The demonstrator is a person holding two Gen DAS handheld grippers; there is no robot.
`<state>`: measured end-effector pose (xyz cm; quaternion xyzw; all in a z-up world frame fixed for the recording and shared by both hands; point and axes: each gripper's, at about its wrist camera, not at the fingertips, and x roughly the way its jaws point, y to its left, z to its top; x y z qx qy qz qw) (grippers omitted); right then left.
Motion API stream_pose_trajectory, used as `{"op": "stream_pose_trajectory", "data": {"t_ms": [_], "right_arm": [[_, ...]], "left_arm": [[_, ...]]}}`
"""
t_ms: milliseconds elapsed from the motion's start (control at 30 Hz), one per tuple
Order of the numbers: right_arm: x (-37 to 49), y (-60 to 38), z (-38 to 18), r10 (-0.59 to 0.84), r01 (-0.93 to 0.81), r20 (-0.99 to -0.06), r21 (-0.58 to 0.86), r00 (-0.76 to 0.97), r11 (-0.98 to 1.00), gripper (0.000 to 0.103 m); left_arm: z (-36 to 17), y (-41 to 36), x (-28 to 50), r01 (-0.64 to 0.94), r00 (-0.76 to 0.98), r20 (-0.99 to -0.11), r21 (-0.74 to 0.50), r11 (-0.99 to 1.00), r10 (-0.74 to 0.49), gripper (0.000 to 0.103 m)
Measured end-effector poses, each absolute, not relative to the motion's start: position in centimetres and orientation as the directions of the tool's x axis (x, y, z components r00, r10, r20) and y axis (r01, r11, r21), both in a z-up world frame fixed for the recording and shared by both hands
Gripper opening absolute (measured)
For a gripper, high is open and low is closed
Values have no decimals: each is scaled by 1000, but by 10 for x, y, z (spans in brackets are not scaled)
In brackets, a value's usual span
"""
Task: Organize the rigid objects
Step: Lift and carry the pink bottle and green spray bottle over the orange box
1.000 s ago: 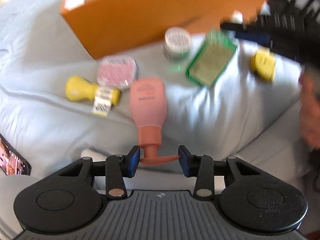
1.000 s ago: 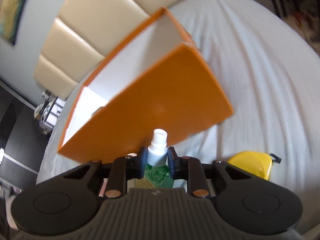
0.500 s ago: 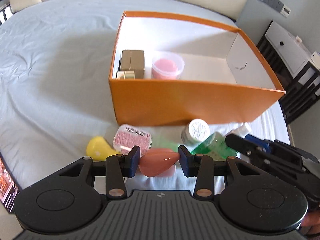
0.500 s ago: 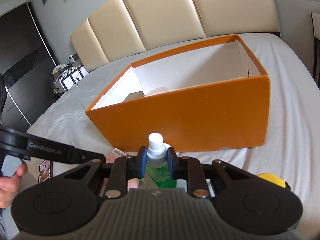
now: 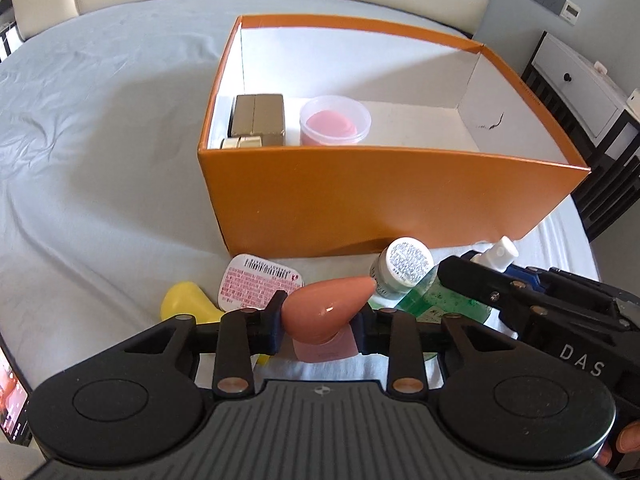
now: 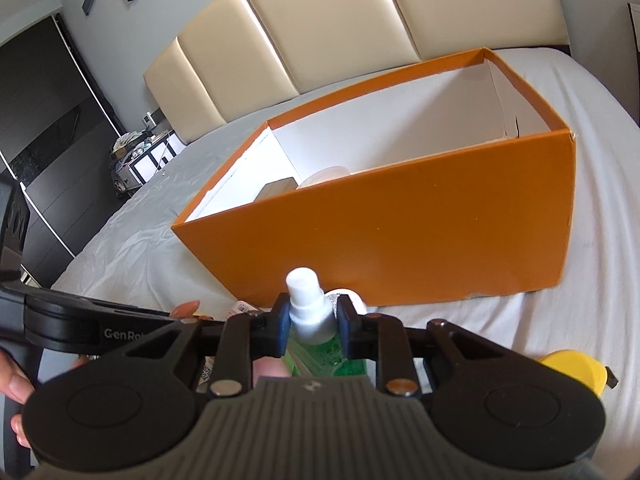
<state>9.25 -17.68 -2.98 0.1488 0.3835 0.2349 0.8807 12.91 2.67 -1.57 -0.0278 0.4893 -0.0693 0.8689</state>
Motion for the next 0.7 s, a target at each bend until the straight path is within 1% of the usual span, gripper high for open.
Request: {"op": "stream_pose_trajectory", "data": {"t_ms": [133, 333, 433, 567, 700], "right_arm": [[87, -181, -27, 517, -297, -599, 431, 611, 852, 23], [81, -187, -10, 489, -278, -586, 416, 646, 866, 23], [81, -190, 5, 480, -266, -578, 418, 660, 869, 23], [83, -199, 36, 487, -267, -526, 441, 697, 857, 23], [94, -209, 74, 493, -291, -456, 444, 742, 848, 23]], "left_arm": [[-8, 30, 124, 92, 549, -812, -176, 980, -198, 28], [15, 31, 115, 98, 618, -750, -224, 970, -236, 28], [34, 33, 115, 101, 639, -718, -275, 956, -274, 28], [62, 37, 126, 105, 660, -683, -328, 939, -312, 28], [95, 45, 146, 114, 709, -623, -363, 925, -332, 28]]}}
